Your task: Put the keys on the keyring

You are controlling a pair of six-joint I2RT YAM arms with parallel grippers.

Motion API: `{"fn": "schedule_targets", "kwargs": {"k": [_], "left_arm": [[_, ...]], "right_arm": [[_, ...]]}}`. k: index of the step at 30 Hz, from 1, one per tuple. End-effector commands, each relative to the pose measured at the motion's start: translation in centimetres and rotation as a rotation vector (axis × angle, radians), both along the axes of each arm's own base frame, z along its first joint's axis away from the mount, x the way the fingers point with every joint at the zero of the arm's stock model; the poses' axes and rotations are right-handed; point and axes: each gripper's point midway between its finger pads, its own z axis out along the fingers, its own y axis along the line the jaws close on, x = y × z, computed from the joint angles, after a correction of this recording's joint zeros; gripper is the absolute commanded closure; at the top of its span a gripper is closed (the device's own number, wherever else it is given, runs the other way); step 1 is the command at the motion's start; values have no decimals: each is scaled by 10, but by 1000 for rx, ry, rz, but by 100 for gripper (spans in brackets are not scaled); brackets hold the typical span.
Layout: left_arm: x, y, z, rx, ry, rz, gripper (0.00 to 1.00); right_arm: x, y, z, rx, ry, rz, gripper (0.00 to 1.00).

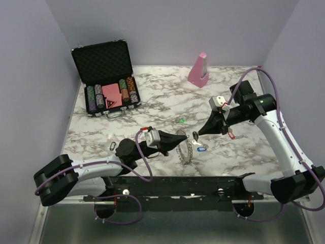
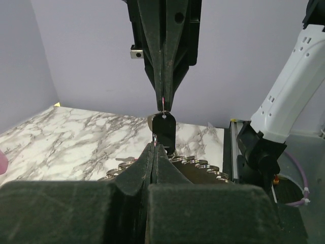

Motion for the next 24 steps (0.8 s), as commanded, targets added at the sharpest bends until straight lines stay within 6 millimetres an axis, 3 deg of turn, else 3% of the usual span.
{"fn": "schedule_targets", "kwargs": {"k": [1,7,24], "left_arm": [[1,4,37,-99,9,8,100],[-1,1,31,-77,58,-12,100],[-10,-11,40,-70,6,-89,100]], "right_arm": [[-6,0,8,14,23,-8,99],[3,0,13,-11,15,-38,100],[-2,7,7,8,60,-6,100]]}}
